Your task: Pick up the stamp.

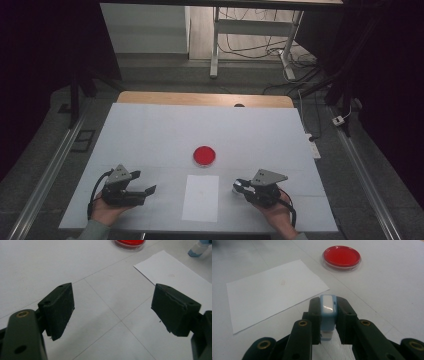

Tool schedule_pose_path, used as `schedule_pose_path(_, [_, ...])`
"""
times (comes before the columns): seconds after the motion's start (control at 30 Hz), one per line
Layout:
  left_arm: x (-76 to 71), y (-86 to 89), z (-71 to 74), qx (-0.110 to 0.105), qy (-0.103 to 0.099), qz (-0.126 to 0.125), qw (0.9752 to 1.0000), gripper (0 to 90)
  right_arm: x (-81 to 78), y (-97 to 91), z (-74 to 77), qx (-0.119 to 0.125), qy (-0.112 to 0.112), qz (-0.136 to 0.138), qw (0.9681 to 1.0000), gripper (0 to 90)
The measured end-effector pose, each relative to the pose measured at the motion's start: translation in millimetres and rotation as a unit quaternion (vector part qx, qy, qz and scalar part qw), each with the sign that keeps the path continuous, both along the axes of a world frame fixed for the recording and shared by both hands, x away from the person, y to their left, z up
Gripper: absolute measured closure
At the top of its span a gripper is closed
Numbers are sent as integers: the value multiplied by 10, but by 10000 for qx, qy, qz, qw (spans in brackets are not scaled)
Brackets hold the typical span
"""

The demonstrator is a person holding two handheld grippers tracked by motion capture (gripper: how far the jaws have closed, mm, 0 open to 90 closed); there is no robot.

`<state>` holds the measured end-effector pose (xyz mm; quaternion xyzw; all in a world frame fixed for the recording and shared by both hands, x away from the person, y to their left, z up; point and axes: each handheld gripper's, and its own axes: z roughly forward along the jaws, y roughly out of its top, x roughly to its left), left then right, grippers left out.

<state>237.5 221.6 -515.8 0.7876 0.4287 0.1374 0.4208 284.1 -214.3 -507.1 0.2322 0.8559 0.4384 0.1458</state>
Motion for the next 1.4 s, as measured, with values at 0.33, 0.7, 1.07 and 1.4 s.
schedule_pose_path(0.33, [-2,1,-3,23,2,-4,10000,191,-5,-39,34,208,-76,-99,9997,749])
schedule_pose_path(0.7, [-1,2,-8,46,-12,8,10000,190,-18,-71,67,401,-182,-180,9989,749])
schedule_pose_path(1.07, [2,-7,-7,56,-44,31,10000,191,-3,-121,126,725,-191,-305,9967,749])
schedule_pose_path(1.4, [5,-11,-10,76,-60,61,9999,191,31,-102,201,924,-190,-313,9950,750])
